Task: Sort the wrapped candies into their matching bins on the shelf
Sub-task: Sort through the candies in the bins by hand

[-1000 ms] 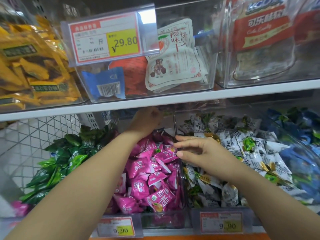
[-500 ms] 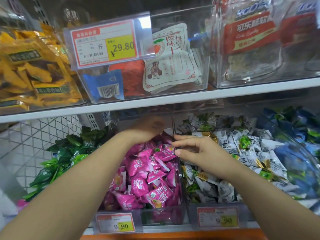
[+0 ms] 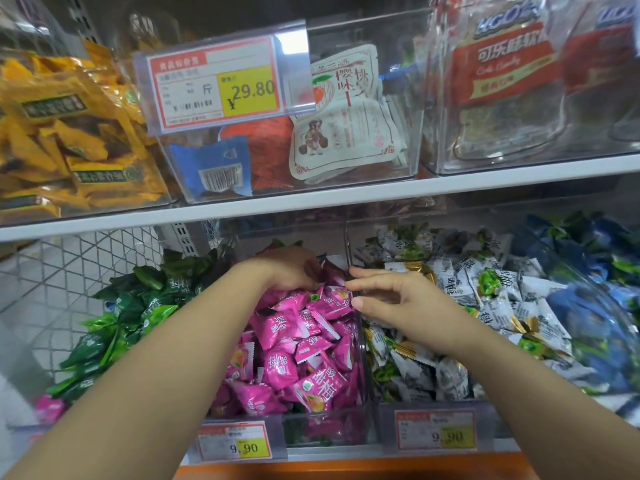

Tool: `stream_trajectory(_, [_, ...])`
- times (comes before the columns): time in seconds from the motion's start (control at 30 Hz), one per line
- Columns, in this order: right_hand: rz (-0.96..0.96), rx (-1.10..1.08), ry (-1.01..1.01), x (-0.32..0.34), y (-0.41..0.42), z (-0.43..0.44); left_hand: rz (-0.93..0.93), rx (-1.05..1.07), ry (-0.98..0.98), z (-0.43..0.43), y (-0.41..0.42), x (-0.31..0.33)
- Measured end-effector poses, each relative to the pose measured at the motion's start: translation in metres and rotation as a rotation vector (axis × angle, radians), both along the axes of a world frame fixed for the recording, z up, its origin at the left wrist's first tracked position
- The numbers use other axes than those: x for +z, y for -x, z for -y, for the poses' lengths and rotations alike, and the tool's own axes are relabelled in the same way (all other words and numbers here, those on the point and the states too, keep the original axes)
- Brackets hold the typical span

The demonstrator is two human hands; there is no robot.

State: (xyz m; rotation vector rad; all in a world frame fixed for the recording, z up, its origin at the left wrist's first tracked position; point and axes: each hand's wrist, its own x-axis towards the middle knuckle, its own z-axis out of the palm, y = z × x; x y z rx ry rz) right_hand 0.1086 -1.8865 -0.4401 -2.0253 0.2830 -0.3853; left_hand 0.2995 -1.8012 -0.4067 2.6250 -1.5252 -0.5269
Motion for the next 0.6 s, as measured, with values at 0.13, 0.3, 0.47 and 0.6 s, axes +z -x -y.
stream_trajectory(0.13, [-0.001,-0.003,-0.009,-0.0002,-0.0009,0.0001,0.02,-0.016,-0.069,0.0025,-0.0028,-0.005])
stream_trajectory(0.3, [-0.005,-0.01,-0.014,0.0001,-0.0013,-0.0003,0.021,-0.018,-0.084,0.0056,-0.0032,-0.0068])
stream_trajectory(0.47, [-0.001,-0.007,-0.017,-0.0007,-0.0015,0.0008,-0.013,0.004,-0.046,0.0047,-0.0042,-0.0082])
stream_trajectory(0.6, [-0.002,-0.001,-0.008,-0.0007,-0.0017,0.0014,-0.023,0.03,0.086,-0.0023,-0.0067,-0.0078])
